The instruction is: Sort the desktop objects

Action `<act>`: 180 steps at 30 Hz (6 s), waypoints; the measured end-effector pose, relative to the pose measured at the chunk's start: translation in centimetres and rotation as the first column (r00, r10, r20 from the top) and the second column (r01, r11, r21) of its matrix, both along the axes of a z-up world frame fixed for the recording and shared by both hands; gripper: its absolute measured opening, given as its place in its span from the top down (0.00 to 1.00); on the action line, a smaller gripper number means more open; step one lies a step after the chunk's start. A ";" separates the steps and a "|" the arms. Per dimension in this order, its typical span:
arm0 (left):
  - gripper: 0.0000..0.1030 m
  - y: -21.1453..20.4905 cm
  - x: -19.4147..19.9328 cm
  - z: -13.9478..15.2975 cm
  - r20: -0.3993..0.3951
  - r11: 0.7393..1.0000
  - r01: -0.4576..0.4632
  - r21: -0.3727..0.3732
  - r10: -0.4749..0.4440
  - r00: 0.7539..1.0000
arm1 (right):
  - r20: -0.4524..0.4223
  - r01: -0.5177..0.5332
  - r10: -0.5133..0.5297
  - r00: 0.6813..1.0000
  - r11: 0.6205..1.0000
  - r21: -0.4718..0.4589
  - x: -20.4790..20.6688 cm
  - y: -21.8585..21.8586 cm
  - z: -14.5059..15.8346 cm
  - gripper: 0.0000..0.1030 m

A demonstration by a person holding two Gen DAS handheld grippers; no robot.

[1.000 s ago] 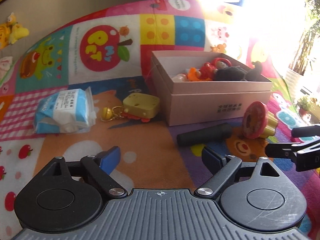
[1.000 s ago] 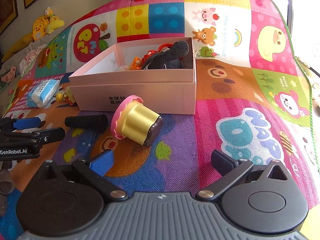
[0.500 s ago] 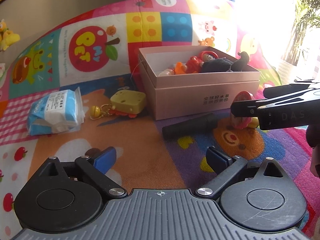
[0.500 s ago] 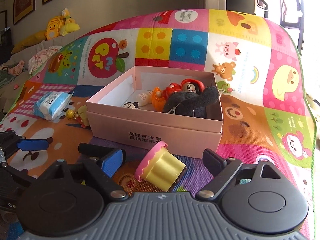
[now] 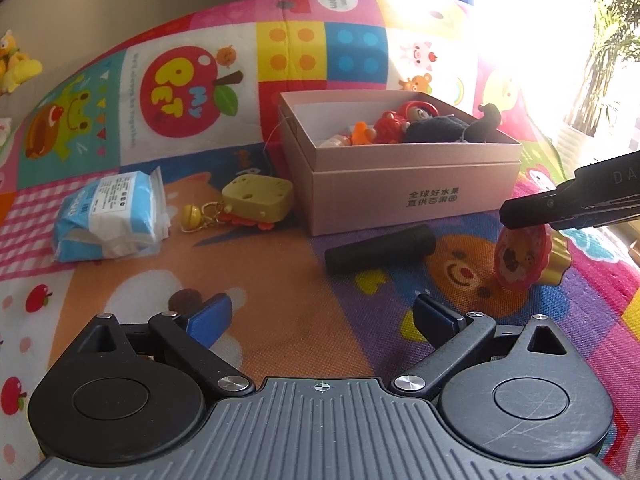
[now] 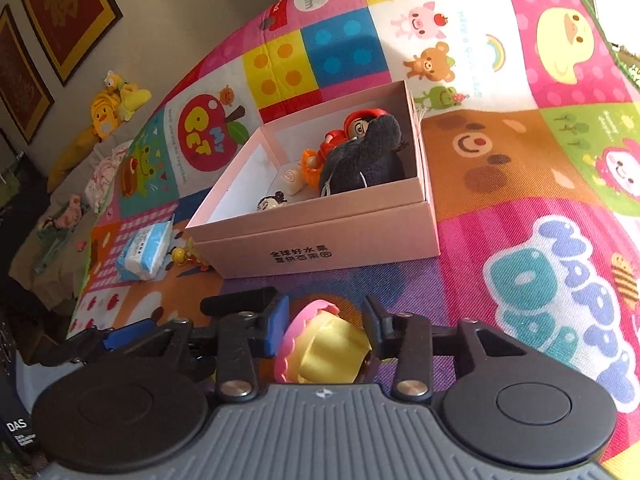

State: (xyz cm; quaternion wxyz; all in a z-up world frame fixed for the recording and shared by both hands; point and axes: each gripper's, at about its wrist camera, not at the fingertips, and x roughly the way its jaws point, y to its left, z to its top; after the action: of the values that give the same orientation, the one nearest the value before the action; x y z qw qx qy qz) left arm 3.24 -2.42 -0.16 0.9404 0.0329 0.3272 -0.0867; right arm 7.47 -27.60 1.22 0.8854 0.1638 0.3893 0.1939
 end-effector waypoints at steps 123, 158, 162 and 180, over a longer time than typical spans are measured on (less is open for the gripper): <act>0.21 -3.7 3.6 8.3 0.200 0.991 0.127 -0.052 -0.114 0.973 | 0.471 0.080 0.079 0.879 0.948 -0.308 -5.8 -1.1 13.7 0.46; 0.03 6.8 0.3 0.7 0.120 0.949 -0.077 -0.305 0.119 0.986 | 0.141 0.014 0.021 0.990 0.970 -0.243 18.4 13.0 7.3 0.34; 0.02 6.9 0.3 0.8 0.108 0.951 -0.114 -0.288 0.151 0.983 | 0.166 -0.131 0.203 0.965 0.923 -0.363 14.4 16.5 8.2 0.37; 0.01 10.6 -1.9 0.7 0.082 0.930 -0.285 -0.234 0.311 0.947 | 0.022 -0.304 0.397 0.918 0.737 -0.603 10.8 27.9 1.2 0.47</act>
State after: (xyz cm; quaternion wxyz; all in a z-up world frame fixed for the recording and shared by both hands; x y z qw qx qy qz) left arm 1.30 8.20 0.56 0.9581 -0.1158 0.2611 0.0238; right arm 18.27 0.32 2.39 0.8658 -0.2098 0.3863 0.2390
